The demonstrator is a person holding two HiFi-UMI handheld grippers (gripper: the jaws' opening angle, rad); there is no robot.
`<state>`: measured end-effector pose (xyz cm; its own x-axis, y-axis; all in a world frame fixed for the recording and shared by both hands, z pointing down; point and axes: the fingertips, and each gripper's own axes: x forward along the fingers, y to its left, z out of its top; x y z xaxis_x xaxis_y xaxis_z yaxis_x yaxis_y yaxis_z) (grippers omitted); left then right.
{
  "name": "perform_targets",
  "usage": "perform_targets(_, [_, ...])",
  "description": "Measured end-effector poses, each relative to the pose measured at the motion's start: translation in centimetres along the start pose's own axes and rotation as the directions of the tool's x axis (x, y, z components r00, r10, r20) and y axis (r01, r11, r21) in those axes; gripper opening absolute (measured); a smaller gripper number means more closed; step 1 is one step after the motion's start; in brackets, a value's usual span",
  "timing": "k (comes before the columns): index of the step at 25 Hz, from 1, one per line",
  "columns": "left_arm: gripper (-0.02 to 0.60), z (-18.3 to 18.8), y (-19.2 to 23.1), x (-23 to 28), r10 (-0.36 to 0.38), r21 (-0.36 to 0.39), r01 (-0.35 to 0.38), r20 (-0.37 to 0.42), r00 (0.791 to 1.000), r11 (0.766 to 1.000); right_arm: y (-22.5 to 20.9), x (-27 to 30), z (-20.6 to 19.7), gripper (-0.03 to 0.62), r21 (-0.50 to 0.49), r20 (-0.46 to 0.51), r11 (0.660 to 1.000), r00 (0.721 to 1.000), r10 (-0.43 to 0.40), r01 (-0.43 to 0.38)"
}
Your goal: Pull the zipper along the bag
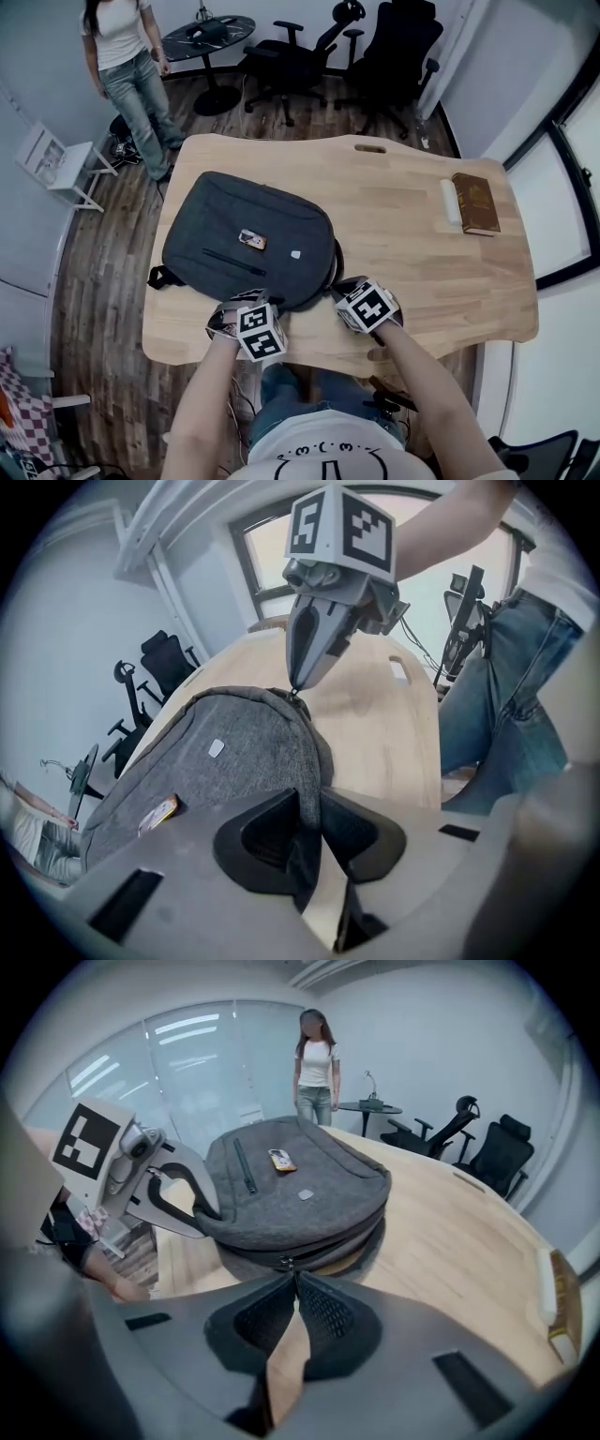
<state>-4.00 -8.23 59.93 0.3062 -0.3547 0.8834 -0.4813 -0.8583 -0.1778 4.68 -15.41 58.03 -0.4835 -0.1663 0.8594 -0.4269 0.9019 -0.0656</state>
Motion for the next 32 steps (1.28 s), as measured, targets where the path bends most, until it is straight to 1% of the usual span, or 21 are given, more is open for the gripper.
perform_targets(3, [0.077, 0.0, -0.1, 0.0, -0.021, 0.006, 0.021, -0.003, 1.0, 1.0, -1.9, 0.2, 0.1, 0.074, -0.013, -0.017, 1.0, 1.0, -0.02, 0.019])
perform_targets(7, [0.075, -0.1, -0.4, 0.1, -0.032, 0.031, 0.032, -0.015, 0.999, 0.999, -3.8, 1.2, 0.4, 0.077, -0.062, -0.043, 0.997, 0.998, -0.046, 0.044])
perform_targets(9, [0.075, -0.1, -0.5, 0.2, -0.041, 0.039, 0.041, -0.015, 0.999, 0.998, -5.2, 1.7, 0.7, 0.077, -0.067, -0.05, 0.996, 0.997, -0.061, 0.057])
perform_targets(12, [0.075, 0.1, -0.7, 0.0, -0.061, 0.032, 0.061, -0.006, 0.998, 0.998, -7.1, 2.3, 1.4, 0.078, -0.068, -0.061, 0.995, 0.995, -0.079, 0.075])
perform_targets(17, [0.075, -0.1, -0.5, 0.1, -0.092, 0.01, 0.092, -0.015, 0.996, 0.996, -9.7, 3.4, 3.1, 0.077, -0.127, -0.055, 0.987, 0.992, -0.11, 0.102])
perform_targets(21, [0.075, 0.2, 0.3, 0.2, -0.07, 0.009, 0.07, -0.022, 0.997, 0.998, -11.8, 4.1, 4.8, 0.077, -0.179, -0.012, 0.971, 0.986, -0.164, 0.159])
perform_targets(24, [0.074, 0.3, 1.2, 0.2, -0.05, 0.003, 0.051, -0.025, 0.998, 0.999, -12.7, 4.8, 6.2, 0.08, -0.177, 0.02, 0.965, 0.981, -0.195, 0.196])
perform_targets(26, [0.074, 0.3, 1.6, 0.3, -0.043, 0.008, 0.043, -0.028, 0.999, 0.999, -12.8, 5.2, 6.7, 0.077, -0.197, 0.024, 0.961, 0.981, -0.191, 0.192])
perform_targets(29, [0.077, -0.1, 1.8, 0.6, -0.024, 0.046, 0.026, -0.027, 0.999, 0.999, -12.4, 5.1, 6.7, 0.061, -0.25, 0.016, 0.954, 0.986, -0.166, 0.164])
perform_targets(30, [0.077, -0.2, 1.7, 0.6, -0.02, 0.057, 0.022, -0.026, 0.999, 0.998, -12.3, 4.9, 6.5, 0.06, -0.256, 0.014, 0.954, 0.988, -0.157, 0.155])
perform_targets(32, [0.08, -0.7, 1.4, 0.6, -0.023, 0.075, 0.026, -0.03, 0.999, 0.997, -11.7, 4.4, 5.9, 0.06, -0.237, 0.01, 0.962, 0.991, -0.137, 0.135])
